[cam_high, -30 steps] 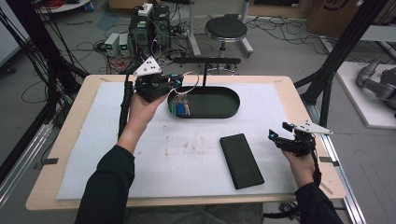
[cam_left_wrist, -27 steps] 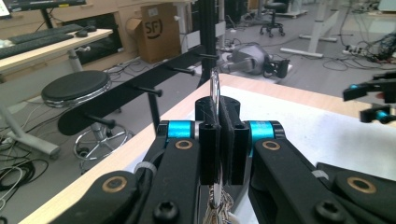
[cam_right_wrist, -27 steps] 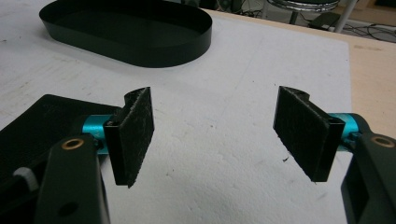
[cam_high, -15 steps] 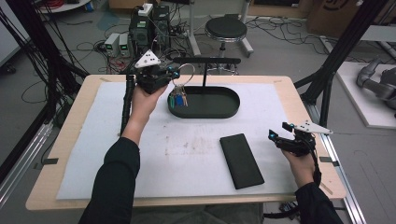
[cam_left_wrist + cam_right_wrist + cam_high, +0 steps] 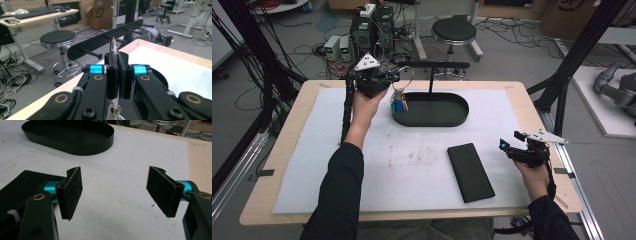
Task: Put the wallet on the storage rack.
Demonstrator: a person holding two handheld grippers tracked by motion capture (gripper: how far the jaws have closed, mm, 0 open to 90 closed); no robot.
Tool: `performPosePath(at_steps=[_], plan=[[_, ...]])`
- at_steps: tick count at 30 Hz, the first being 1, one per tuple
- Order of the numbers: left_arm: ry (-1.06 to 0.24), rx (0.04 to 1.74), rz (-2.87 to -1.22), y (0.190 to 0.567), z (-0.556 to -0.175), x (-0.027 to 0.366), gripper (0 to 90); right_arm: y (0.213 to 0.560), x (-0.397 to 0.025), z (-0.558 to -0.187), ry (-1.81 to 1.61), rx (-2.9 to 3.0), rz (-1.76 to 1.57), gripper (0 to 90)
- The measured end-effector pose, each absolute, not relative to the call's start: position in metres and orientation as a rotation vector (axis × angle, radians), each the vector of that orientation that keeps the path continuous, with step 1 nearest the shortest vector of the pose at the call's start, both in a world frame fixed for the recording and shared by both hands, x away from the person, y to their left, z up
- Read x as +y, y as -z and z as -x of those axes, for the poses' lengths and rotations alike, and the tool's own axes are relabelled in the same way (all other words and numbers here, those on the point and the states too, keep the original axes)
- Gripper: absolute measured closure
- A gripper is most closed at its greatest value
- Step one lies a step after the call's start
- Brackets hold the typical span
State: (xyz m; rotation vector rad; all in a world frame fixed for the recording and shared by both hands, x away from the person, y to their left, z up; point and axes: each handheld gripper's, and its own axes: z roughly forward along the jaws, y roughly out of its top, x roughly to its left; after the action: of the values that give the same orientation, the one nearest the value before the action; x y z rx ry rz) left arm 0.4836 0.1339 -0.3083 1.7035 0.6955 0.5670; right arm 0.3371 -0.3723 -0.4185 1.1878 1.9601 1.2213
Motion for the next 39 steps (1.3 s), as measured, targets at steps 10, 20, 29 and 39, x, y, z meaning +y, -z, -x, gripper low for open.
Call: performPosePath(at_steps=[10, 20, 29, 39], plan=[[-0.558, 0.723, -1.694, 0.311, -0.495, 0.134, 86.5, 0.419, -0.372, -0.337, -1.224, 1.961, -1.188, 29.5], [-0.551, 0.767, -1.688, 0.319, -0.504, 0.131, 86.5, 0.419, -0.372, -0.337, -1.226, 1.961, -1.185, 29.4], [-0.543, 0.795, -1.682, 0.326, -0.508, 0.130, 86.4, 0.419, -0.372, -0.338, -1.228, 1.960, -1.184, 29.4], [-0.557, 0.814, -1.679, 0.330, -0.509, 0.131, 86.3, 0.419, -0.372, -0.338, -1.231, 1.961, -1.179, 29.5]])
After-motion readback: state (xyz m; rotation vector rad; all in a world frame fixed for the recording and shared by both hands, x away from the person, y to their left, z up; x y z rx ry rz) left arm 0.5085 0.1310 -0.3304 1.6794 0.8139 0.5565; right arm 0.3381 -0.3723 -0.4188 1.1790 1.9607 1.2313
